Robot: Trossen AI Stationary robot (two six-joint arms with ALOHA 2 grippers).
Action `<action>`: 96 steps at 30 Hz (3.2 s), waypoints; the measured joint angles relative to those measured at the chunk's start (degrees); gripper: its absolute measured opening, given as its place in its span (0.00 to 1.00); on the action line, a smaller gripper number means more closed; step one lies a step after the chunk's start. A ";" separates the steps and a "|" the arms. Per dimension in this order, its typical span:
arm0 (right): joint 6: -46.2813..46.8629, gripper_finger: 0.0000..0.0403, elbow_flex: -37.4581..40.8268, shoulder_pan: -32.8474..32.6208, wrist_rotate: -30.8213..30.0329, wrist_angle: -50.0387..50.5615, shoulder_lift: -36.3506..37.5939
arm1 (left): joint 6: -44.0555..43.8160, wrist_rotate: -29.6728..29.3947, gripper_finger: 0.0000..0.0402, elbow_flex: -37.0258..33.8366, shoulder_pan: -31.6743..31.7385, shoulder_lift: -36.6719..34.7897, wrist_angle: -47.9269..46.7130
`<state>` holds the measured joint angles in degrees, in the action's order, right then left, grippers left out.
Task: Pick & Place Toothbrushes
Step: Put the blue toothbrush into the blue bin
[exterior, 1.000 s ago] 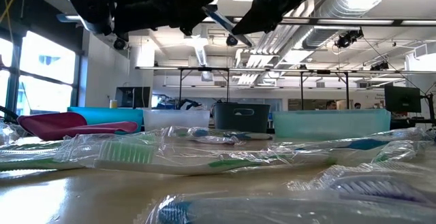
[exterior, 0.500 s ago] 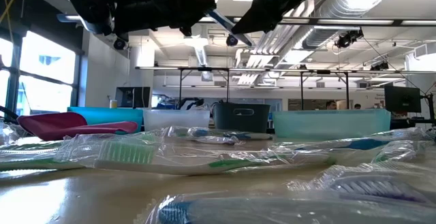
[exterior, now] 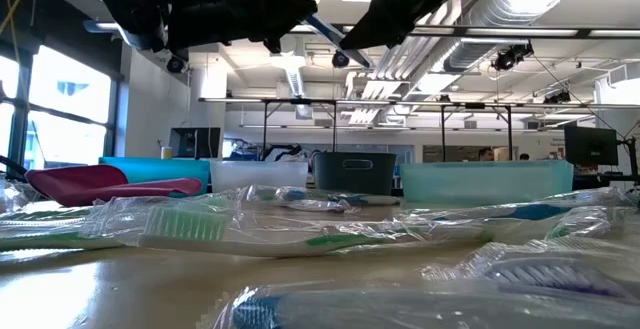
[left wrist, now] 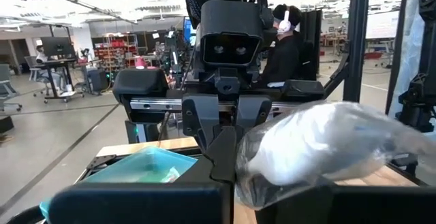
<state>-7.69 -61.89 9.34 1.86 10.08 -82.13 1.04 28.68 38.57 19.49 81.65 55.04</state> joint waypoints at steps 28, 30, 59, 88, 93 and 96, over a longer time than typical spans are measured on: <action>4.94 0.52 0.00 0.04 1.68 12.23 13.10 | -1.65 -0.74 0.02 -0.11 4.25 -0.69 -3.65; 6.56 0.50 -0.07 0.05 0.79 15.35 15.69 | -3.13 -0.71 0.02 0.03 5.85 -1.70 -5.70; 8.95 0.27 0.02 0.05 -0.43 26.68 4.35 | 7.36 -38.49 0.03 32.30 13.39 -11.08 -93.05; 9.49 0.25 0.02 0.04 -0.26 26.12 2.07 | 2.43 -31.85 0.04 18.44 41.93 -13.67 -97.02; 9.45 0.25 0.02 0.04 -0.23 25.12 2.06 | -2.97 -32.17 0.04 18.53 42.05 -13.75 -97.12; 9.43 0.25 0.02 0.04 -0.23 24.82 2.08 | -5.13 -31.97 0.04 18.53 41.99 -13.75 -97.36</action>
<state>1.74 -61.87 9.39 1.63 34.90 -80.05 -4.09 -3.29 57.10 61.47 67.90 -42.33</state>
